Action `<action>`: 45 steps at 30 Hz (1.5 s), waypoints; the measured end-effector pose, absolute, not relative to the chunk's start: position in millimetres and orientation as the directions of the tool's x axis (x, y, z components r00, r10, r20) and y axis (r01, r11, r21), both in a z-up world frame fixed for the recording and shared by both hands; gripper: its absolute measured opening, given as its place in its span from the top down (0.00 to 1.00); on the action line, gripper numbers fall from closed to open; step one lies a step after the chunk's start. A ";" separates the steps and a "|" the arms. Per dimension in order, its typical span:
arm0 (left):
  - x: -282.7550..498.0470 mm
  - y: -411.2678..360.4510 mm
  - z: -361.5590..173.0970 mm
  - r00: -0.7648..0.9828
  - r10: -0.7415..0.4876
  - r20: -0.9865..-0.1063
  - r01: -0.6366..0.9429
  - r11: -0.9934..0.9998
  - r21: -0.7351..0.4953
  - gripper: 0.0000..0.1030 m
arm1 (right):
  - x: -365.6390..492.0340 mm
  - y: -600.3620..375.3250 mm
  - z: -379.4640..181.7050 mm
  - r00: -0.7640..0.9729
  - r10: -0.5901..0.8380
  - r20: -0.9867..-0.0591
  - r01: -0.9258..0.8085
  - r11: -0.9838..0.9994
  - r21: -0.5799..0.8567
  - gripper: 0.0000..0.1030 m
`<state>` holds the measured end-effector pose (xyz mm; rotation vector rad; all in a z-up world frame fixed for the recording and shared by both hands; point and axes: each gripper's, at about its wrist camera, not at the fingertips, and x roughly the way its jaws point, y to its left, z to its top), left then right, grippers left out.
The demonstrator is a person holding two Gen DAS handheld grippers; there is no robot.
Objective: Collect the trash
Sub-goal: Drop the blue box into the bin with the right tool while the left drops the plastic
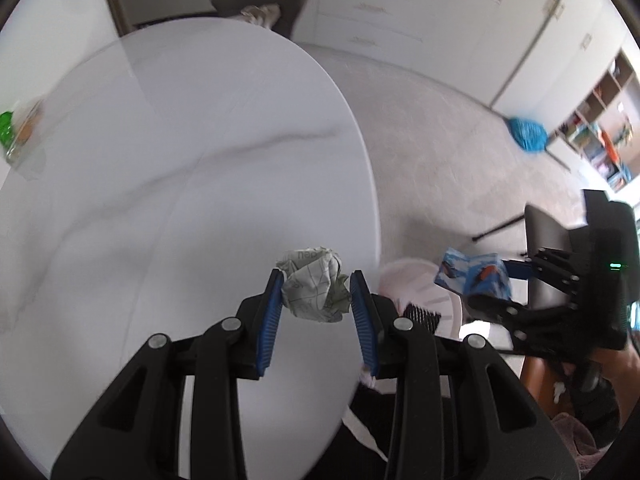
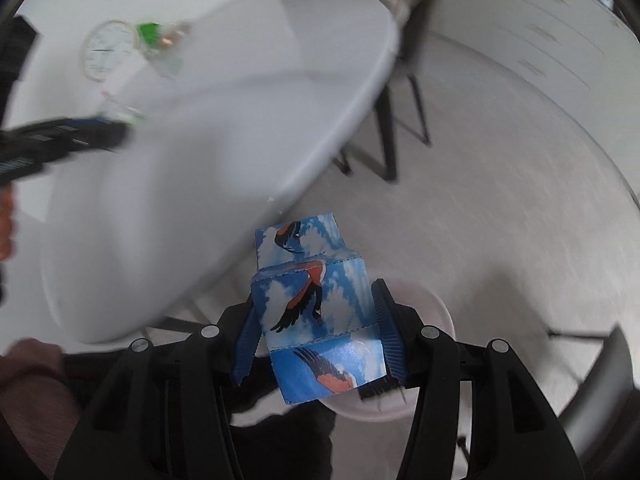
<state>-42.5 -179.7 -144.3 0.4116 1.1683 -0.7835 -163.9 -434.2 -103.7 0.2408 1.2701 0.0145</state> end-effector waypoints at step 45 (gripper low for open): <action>-193.4 -324.7 -277.3 -0.130 -0.151 -0.980 0.941 0.292 -0.170 0.64 | -319.3 -546.3 -102.0 0.256 -0.122 -0.959 0.556 0.830 0.043 0.02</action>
